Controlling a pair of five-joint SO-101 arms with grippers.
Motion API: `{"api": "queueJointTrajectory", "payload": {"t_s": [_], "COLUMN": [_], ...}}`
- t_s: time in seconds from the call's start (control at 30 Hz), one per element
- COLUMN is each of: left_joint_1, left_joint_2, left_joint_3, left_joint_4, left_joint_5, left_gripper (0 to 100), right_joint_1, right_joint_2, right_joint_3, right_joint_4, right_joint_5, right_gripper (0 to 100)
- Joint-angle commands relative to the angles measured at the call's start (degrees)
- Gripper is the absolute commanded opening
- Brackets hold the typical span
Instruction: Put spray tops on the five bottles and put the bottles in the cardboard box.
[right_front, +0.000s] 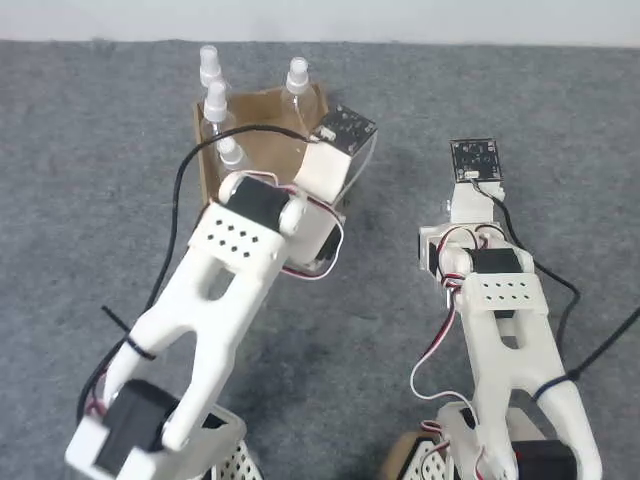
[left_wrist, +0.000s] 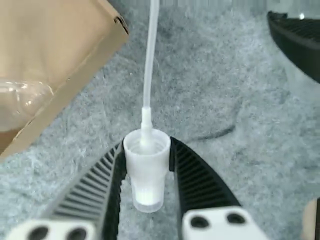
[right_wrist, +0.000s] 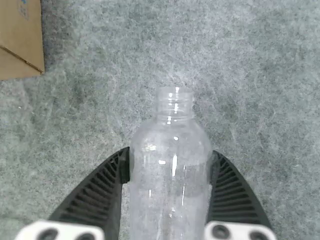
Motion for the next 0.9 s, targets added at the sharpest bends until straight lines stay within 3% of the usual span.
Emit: {"api": "queueJointTrajectory", "payload": {"t_s": [0.0, 0.23, 0.53, 0.87], "left_joint_1": [0.26, -0.26, -0.53, -17.05], "left_joint_2": [-5.71, -13.36, -23.65, -31.03], "left_joint_3": [1.01, 2.51, 5.58, 12.18], "left_joint_4": [0.62, 1.23, 0.44, -8.97], "left_joint_5": [-0.44, 0.09, 13.36, 30.07], "left_gripper": [1, 1, 1, 1], "right_joint_1": [0.66, 0.66, 0.57, 0.48], "right_joint_2": [-3.03, -3.03, -3.03, -3.03], "right_joint_3": [-1.85, -1.85, -1.85, -1.85], "right_joint_4": [-1.36, -1.36, -1.36, -1.36], "right_joint_5": [-0.53, -0.53, -0.53, -0.53], "right_gripper": [11.8, 11.8, 11.8, 11.8]}}
